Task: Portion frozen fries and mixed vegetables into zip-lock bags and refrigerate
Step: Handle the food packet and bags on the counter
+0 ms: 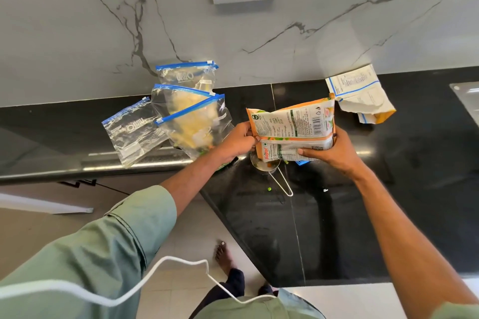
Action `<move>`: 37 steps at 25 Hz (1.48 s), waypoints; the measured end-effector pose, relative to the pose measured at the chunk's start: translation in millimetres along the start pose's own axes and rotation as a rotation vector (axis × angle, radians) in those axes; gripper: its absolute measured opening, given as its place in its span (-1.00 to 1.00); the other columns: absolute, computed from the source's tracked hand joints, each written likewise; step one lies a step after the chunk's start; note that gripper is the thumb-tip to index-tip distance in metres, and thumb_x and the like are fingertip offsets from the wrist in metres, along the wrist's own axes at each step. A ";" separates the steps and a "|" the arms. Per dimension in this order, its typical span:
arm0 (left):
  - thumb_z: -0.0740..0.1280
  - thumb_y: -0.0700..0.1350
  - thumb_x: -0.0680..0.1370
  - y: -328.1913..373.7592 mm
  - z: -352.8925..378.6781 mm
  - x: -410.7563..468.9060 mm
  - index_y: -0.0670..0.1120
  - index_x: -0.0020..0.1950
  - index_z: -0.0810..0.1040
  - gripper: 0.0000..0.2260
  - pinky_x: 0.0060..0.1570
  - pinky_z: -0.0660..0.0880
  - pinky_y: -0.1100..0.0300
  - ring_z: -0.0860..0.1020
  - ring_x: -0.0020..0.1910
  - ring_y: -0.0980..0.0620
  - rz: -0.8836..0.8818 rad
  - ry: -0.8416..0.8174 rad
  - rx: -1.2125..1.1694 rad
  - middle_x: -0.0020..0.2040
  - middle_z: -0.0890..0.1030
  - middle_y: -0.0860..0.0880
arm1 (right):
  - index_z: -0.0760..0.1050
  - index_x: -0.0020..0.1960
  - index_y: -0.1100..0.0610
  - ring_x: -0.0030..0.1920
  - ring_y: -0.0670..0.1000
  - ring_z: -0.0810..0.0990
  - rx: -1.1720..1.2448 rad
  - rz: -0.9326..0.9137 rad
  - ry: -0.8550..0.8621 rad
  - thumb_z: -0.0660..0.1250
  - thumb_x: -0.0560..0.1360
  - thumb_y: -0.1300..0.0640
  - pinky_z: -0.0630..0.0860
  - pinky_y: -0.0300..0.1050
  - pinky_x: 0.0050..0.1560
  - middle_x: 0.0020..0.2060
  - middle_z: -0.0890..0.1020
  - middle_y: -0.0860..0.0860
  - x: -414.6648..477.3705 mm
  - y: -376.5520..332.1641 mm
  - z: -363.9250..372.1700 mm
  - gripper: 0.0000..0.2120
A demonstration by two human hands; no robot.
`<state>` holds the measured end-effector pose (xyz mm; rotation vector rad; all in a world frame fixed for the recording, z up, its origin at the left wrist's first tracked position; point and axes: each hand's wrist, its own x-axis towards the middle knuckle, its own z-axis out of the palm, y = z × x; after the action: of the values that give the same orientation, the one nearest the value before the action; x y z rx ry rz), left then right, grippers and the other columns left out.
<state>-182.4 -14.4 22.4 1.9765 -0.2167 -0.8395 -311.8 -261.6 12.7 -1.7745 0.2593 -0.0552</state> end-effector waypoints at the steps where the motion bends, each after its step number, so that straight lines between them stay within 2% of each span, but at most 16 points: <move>1: 0.34 -0.29 0.62 -1.1 -0.1 -2.3 -0.05 0.48 0.44 -0.57 0.25 0.59 -0.13 0.59 0.33 -0.08 -0.001 0.000 0.004 0.35 0.60 -0.05 | 0.52 0.31 0.22 0.16 -0.04 0.72 -0.024 -0.006 -0.009 0.66 0.31 0.32 0.68 -0.14 0.09 0.16 0.72 0.00 1.2 -1.9 -1.0 -0.38; 7: 0.35 -0.30 0.62 0.3 -3.0 -10.7 -0.06 0.49 0.44 -0.56 0.23 0.60 0.01 0.57 0.34 -0.01 0.041 0.041 -0.012 0.35 0.61 -0.03 | 0.51 0.33 0.20 0.17 -0.06 0.70 -0.083 -0.032 -0.032 0.65 0.31 0.19 0.68 -0.14 0.12 0.18 0.70 -0.01 4.0 -16.1 -5.6 -0.36; 11: 0.36 -0.31 0.61 -3.5 -5.1 -12.8 -0.07 0.46 0.49 -0.57 0.35 0.52 -0.06 0.55 0.37 0.00 0.069 0.057 -0.025 0.36 0.61 -0.03 | 0.50 0.36 0.19 0.19 -0.04 0.70 -0.119 -0.057 -0.023 0.65 0.29 0.08 0.68 -0.12 0.12 0.20 0.69 0.01 2.4 -21.0 -5.0 -0.30; 15: 0.36 -0.30 0.61 -7.6 -6.9 -12.6 -0.05 0.44 0.51 -0.59 0.32 0.54 -0.07 0.57 0.32 0.03 0.051 0.077 -0.021 0.33 0.63 -0.01 | 0.50 0.37 0.19 0.18 -0.06 0.69 -0.139 -0.075 -0.016 0.65 0.34 0.15 0.67 -0.14 0.14 0.20 0.69 -0.01 3.2 -22.8 -2.3 -0.35; 19: 0.35 -0.32 0.60 -6.5 -6.4 -14.2 -0.06 0.43 0.52 -0.59 0.27 0.58 -0.04 0.58 0.30 0.00 0.046 0.077 -0.035 0.32 0.63 -0.02 | 0.51 0.36 0.16 0.20 -0.03 0.69 -0.160 -0.061 -0.018 0.65 0.36 0.13 0.68 -0.06 0.15 0.21 0.69 -0.02 5.0 -22.1 -1.6 -0.37; 24: 0.35 -0.33 0.61 -1.8 -11.3 -17.8 -0.06 0.43 0.52 -0.60 0.24 0.57 0.04 0.58 0.21 0.10 0.069 0.060 -0.049 0.32 0.63 -0.02 | 0.52 0.34 0.17 0.15 -0.06 0.70 -0.132 -0.051 0.007 0.63 0.39 0.17 0.69 -0.09 0.12 0.18 0.69 -0.03 5.4 -23.9 -1.6 -0.43; 33: 0.33 -0.26 0.64 0.1 -7.7 -9.0 -0.04 0.39 0.56 -0.67 0.06 0.60 0.14 0.63 0.23 0.02 0.052 0.074 -0.034 0.26 0.67 0.00 | 0.54 0.31 0.16 0.13 0.00 0.73 -0.061 0.075 0.080 0.65 0.37 0.15 0.68 0.15 0.18 0.18 0.71 0.04 12.9 -9.4 3.4 -0.43; 35: 0.34 -0.25 0.64 4.7 -6.9 -5.8 -0.05 0.38 0.57 -0.68 0.09 0.61 0.10 0.64 0.21 0.01 0.057 0.091 -0.028 0.24 0.68 -0.01 | 0.53 0.32 0.16 0.14 0.01 0.73 -0.021 0.078 0.107 0.64 0.38 0.16 0.67 0.14 0.19 0.18 0.71 0.04 12.1 -8.5 2.8 -0.43; 37: 0.33 -0.25 0.64 8.8 -7.4 -2.3 -0.05 0.37 0.56 -0.69 0.20 0.60 0.00 0.64 0.22 0.01 0.061 0.088 -0.033 0.24 0.68 -0.03 | 0.53 0.31 0.14 0.13 0.00 0.73 0.013 0.082 0.123 0.63 0.39 0.17 0.67 0.13 0.18 0.17 0.71 0.03 11.6 -9.3 2.6 -0.46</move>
<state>-177.8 -12.9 33.1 1.9610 -0.2096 -0.7116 -298.7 -259.6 19.9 -1.7479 0.4200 -0.1072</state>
